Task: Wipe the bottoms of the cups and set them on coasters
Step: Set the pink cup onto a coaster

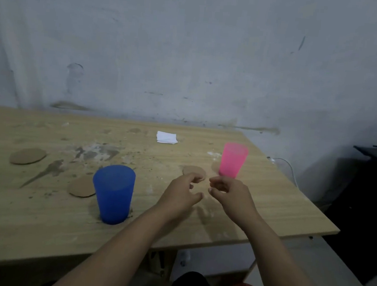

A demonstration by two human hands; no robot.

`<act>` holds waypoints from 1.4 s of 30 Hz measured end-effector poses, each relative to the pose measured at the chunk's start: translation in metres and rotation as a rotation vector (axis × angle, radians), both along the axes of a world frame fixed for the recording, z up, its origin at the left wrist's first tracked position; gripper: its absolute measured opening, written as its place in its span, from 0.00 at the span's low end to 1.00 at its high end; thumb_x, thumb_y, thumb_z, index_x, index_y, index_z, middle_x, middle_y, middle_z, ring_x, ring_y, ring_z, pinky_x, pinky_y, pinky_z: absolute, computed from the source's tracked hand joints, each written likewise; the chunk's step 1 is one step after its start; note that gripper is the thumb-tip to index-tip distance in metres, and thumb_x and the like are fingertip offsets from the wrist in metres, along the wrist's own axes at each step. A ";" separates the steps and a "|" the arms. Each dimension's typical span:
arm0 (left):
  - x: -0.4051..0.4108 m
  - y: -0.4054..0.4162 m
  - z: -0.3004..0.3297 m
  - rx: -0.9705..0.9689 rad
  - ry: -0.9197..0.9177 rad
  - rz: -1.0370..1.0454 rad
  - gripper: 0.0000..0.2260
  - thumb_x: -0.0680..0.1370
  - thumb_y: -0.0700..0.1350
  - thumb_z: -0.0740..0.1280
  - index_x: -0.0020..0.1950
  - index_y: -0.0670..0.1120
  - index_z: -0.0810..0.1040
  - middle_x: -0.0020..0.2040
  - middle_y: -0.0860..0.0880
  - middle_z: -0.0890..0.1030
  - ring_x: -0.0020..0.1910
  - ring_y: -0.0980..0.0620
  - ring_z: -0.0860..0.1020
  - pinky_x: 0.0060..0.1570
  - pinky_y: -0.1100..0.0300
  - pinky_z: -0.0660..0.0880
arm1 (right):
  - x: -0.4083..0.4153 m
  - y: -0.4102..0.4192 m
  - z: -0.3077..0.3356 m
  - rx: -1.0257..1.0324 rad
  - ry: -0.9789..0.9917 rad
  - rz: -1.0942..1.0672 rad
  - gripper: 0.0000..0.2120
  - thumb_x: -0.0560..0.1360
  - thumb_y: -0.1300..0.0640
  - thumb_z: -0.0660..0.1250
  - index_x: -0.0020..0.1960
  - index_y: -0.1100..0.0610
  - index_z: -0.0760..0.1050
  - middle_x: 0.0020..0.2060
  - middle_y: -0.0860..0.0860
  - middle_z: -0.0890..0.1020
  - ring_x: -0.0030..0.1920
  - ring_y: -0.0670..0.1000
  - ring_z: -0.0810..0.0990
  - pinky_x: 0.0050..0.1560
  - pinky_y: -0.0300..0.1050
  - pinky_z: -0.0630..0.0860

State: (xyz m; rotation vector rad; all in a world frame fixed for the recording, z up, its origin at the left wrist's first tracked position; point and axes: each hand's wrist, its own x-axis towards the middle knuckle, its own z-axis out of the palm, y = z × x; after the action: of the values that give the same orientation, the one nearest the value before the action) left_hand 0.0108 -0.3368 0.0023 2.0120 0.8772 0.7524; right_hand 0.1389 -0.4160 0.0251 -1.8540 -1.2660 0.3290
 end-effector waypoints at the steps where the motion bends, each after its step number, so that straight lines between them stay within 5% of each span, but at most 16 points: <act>1: 0.001 0.001 -0.003 -0.003 0.005 0.009 0.21 0.74 0.42 0.70 0.67 0.48 0.72 0.64 0.50 0.76 0.57 0.52 0.75 0.51 0.64 0.69 | 0.000 0.001 -0.001 -0.001 0.009 0.002 0.12 0.71 0.61 0.70 0.54 0.56 0.80 0.45 0.50 0.83 0.47 0.45 0.80 0.49 0.33 0.71; 14: 0.030 0.042 -0.023 0.053 0.002 0.212 0.22 0.71 0.40 0.67 0.65 0.48 0.74 0.64 0.51 0.75 0.63 0.53 0.72 0.57 0.66 0.65 | 0.036 0.033 -0.018 0.024 0.035 -0.168 0.08 0.71 0.61 0.70 0.49 0.58 0.82 0.42 0.51 0.84 0.44 0.48 0.81 0.51 0.41 0.75; 21: 0.057 0.064 -0.033 0.148 0.144 0.318 0.28 0.70 0.51 0.72 0.68 0.51 0.70 0.67 0.51 0.72 0.67 0.50 0.66 0.64 0.59 0.63 | 0.070 0.037 -0.027 0.088 0.050 -0.265 0.01 0.70 0.61 0.71 0.40 0.57 0.80 0.34 0.50 0.82 0.38 0.48 0.79 0.39 0.36 0.71; 24: 0.062 0.071 -0.040 0.183 0.220 0.321 0.33 0.68 0.56 0.72 0.71 0.51 0.67 0.68 0.50 0.71 0.68 0.50 0.63 0.67 0.57 0.62 | 0.082 0.041 -0.029 0.155 0.093 -0.357 0.06 0.69 0.59 0.73 0.42 0.58 0.77 0.33 0.50 0.79 0.36 0.48 0.77 0.34 0.27 0.69; 30: 0.066 0.078 -0.048 0.175 0.295 0.343 0.41 0.66 0.61 0.72 0.74 0.48 0.61 0.70 0.49 0.68 0.71 0.48 0.61 0.69 0.54 0.61 | 0.094 0.062 -0.033 0.106 0.175 -0.409 0.21 0.67 0.54 0.75 0.56 0.58 0.72 0.45 0.53 0.77 0.45 0.52 0.76 0.44 0.42 0.68; 36: 0.083 0.093 -0.044 0.140 0.328 0.363 0.40 0.67 0.58 0.72 0.74 0.48 0.59 0.68 0.48 0.71 0.69 0.47 0.64 0.67 0.56 0.63 | 0.084 0.057 -0.044 0.081 0.227 -0.350 0.12 0.67 0.61 0.71 0.40 0.50 0.68 0.37 0.51 0.77 0.38 0.50 0.75 0.33 0.37 0.67; 42: 0.110 0.119 -0.030 0.060 0.156 0.379 0.41 0.66 0.52 0.73 0.75 0.49 0.57 0.67 0.46 0.71 0.68 0.46 0.65 0.66 0.52 0.67 | 0.096 0.053 -0.045 0.038 0.211 -0.276 0.10 0.66 0.61 0.71 0.38 0.51 0.71 0.36 0.50 0.79 0.38 0.50 0.78 0.35 0.38 0.71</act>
State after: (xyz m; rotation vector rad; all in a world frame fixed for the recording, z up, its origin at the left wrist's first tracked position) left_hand 0.1204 -0.2179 -0.0274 2.0004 1.3671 0.8422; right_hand 0.2347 -0.3631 -0.0202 -1.8781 -0.8572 0.3376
